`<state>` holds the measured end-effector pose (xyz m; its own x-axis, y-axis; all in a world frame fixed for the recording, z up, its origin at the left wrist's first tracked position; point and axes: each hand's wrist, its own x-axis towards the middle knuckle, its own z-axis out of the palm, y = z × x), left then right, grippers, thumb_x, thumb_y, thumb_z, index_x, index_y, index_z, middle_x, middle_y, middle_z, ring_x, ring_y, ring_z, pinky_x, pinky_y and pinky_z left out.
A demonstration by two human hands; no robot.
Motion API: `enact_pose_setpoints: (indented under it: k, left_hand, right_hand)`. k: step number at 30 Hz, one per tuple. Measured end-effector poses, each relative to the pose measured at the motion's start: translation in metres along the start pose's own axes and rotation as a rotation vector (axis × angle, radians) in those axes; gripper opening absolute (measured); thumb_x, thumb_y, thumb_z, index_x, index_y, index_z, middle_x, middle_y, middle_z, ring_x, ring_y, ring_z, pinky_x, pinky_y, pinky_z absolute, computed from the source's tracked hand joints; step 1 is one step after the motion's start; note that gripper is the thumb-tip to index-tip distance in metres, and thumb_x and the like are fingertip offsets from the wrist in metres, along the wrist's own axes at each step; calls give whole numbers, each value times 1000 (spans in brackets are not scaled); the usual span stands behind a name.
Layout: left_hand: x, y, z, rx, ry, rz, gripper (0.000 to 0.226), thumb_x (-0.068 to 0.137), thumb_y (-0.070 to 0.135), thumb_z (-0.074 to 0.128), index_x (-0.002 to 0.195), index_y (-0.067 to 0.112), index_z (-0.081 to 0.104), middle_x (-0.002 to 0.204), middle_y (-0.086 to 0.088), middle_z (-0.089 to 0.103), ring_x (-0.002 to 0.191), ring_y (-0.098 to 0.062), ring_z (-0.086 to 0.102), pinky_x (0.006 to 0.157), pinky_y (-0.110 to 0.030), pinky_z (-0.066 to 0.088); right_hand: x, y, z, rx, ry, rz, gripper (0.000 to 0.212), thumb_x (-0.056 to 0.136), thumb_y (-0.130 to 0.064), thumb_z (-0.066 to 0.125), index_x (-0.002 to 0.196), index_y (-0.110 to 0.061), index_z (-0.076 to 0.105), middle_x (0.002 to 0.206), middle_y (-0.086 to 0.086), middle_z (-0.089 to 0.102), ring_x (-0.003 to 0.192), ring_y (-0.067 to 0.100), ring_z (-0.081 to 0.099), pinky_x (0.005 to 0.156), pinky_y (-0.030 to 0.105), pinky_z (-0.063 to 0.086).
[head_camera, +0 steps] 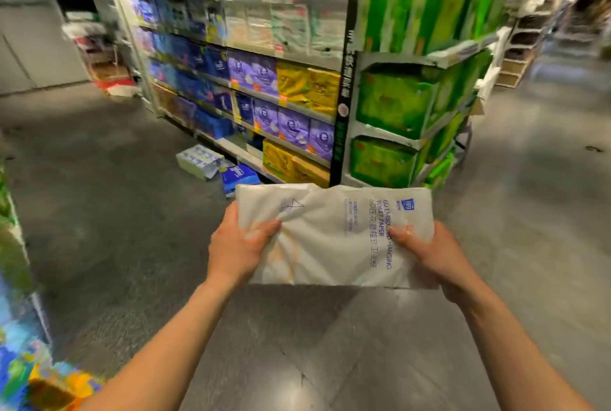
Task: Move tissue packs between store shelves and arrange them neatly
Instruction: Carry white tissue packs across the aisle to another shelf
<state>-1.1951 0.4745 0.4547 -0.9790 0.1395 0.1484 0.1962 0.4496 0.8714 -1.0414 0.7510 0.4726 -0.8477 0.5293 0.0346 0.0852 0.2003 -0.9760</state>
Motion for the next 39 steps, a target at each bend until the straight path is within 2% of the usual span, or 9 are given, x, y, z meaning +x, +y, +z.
enact_pose_setpoints:
  k: [3, 7, 13, 17, 19, 25, 29, 36, 39]
  left_hand:
    - [94, 9, -4, 17, 27, 18, 64, 78, 59, 75, 128, 27, 53, 106, 9, 58, 104, -25, 60, 77, -34, 39]
    - [208, 18, -3, 57, 61, 12, 65, 80, 55, 75, 132, 24, 52, 109, 8, 56, 110, -27, 60, 78, -33, 37]
    - [384, -1, 26, 61, 125, 27, 69, 79, 62, 73, 133, 25, 51, 125, 2, 62, 116, -28, 59, 82, -35, 41]
    - [500, -12, 37, 76, 194, -4, 73, 78, 66, 71, 136, 28, 51, 124, 5, 61, 116, -25, 60, 81, -35, 42]
    - [558, -17, 35, 81, 225, -16, 72, 78, 66, 71, 136, 28, 52, 124, 6, 61, 114, -25, 61, 79, -34, 42]
    - [722, -40, 6, 106, 348, -89, 70, 78, 62, 74, 131, 23, 51, 114, 5, 64, 99, -22, 63, 75, -32, 44]
    - [839, -79, -19, 65, 378, -64, 74, 75, 63, 75, 132, 23, 51, 110, 9, 66, 91, -15, 63, 75, -33, 50]
    - [1069, -125, -62, 35, 325, -4, 72, 68, 73, 69, 118, 25, 52, 104, 6, 67, 89, -17, 67, 76, -37, 56]
    - [1168, -123, -78, 52, 285, 28, 70, 64, 76, 64, 109, 24, 51, 99, 4, 65, 84, -19, 65, 67, -32, 48]
  right_hand:
    - [87, -25, 33, 6, -15, -27, 17, 89, -20, 76, 105, -18, 77, 99, -2, 80, 91, 19, 77, 79, 38, 61]
    - [201, -50, 67, -27, -51, -54, 19, 89, -30, 76, 107, -23, 77, 99, -7, 79, 91, 14, 77, 78, 36, 60]
    - [389, -56, 128, -39, -115, -121, 14, 88, -33, 76, 101, -28, 76, 93, -16, 79, 81, 3, 75, 63, 17, 56]
    - [527, -64, 176, -52, -194, -115, 16, 88, -39, 76, 102, -31, 76, 99, -9, 79, 88, 15, 77, 85, 48, 61]
    - [594, -79, 203, -60, -233, -127, 21, 89, -43, 75, 106, -31, 75, 100, -8, 79, 89, 17, 77, 87, 52, 60]
    - [760, -117, 308, -55, -303, -181, 19, 92, -31, 72, 109, -25, 68, 84, -11, 78, 69, 6, 75, 50, 18, 55]
    - [864, -126, 392, -71, -290, -176, 31, 86, -43, 76, 109, -23, 70, 91, -7, 80, 74, 13, 77, 63, 34, 61]
    - [1028, -167, 527, -31, -226, -175, 32, 84, -33, 77, 108, -14, 69, 90, 2, 80, 77, 22, 78, 63, 38, 63]
    - [1097, -190, 564, -51, -174, -204, 31, 83, -38, 80, 104, -18, 71, 90, 0, 80, 76, 22, 78, 71, 44, 63]
